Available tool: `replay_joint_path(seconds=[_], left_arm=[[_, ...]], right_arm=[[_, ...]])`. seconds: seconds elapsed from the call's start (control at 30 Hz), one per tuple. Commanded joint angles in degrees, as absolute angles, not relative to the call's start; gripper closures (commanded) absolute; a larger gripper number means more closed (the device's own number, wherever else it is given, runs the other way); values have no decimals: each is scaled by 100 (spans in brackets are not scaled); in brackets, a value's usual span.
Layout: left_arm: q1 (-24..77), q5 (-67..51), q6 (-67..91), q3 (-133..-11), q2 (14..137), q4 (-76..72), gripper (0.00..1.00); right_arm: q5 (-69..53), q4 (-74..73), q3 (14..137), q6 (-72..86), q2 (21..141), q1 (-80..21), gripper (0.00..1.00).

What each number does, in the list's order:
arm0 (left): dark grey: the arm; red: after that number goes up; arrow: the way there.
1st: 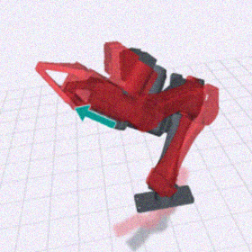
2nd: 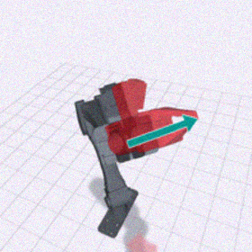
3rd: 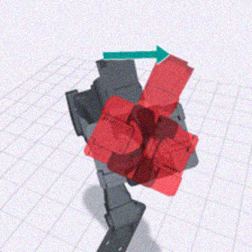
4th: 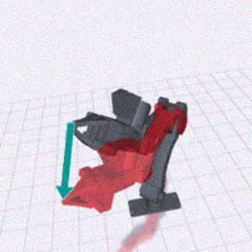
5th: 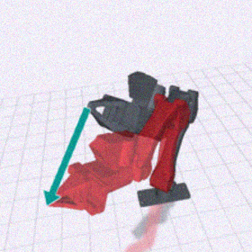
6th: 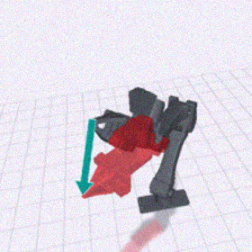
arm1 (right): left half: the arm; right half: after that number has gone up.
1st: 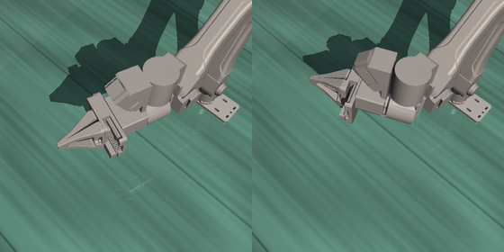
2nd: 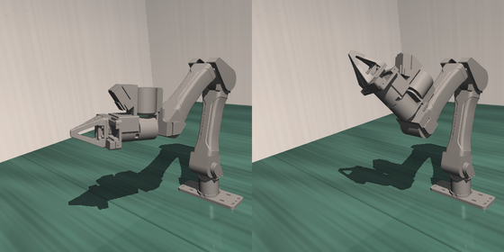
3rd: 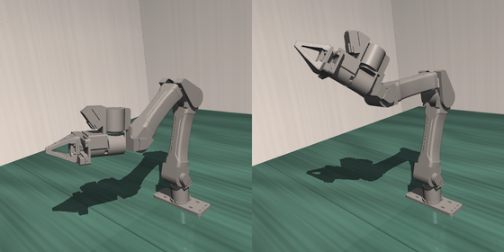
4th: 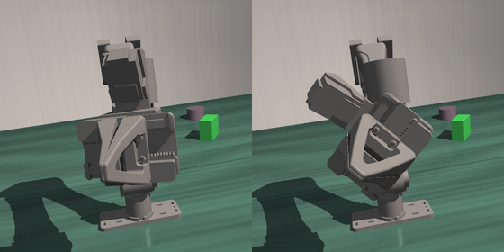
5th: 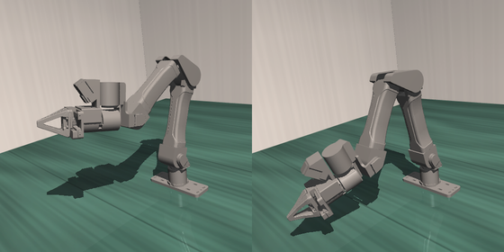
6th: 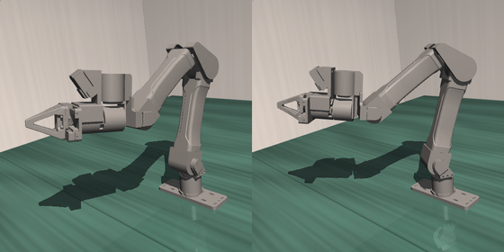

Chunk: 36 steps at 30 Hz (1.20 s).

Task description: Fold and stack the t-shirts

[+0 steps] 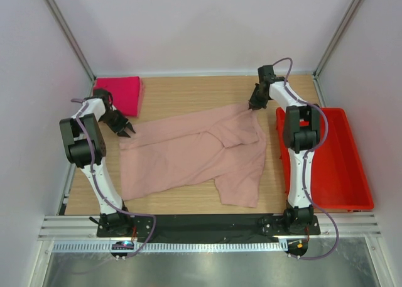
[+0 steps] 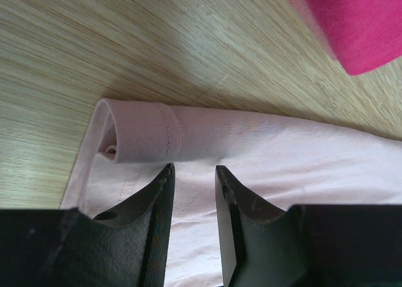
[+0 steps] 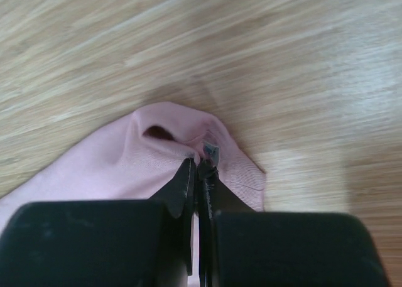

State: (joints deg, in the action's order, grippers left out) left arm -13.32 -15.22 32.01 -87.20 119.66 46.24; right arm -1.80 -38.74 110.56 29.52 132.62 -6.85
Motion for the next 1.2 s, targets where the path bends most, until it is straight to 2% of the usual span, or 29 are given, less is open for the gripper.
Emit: replay_joint_path(seconds=[0.0, 0.23, 0.33, 0.37, 0.47, 0.63, 0.87, 1.17], left_arm=[[-1424, -1345, 3015, -8780, 12111, 4544, 66], [-1415, -1354, 3006, -8754, 12024, 4553, 66], [-1415, -1388, 3015, -8745, 11945, 4553, 66], [-1424, -1406, 3015, -8754, 11901, 4553, 66], [-1415, -1424, 3006, -8763, 11804, 4597, 66], [-1424, -1485, 2988, -8798, 11716, 4579, 65], [-1415, -1512, 2936, -8763, 11821, 4588, 66], [-1424, -1529, 3014, -8745, 11935, 4526, 66]], right_arm=[[150, -3928, 11021, 2883, 13060, -554, 99], [-97, -4147, 11320, 2927, 13228, -554, 95], [-26, -4358, 11478, 2874, 13140, -554, 85], [-26, -4368, 11496, 2839, 13105, -554, 77], [-44, -4254, 11540, 2611, 12973, -554, 66], [-588, -3955, 11794, 2075, 13191, -554, 47], [-1212, -3858, 12164, 1679, 13657, -554, 42], [-1178, -3902, 12261, 1678, 13878, -527, 44]])
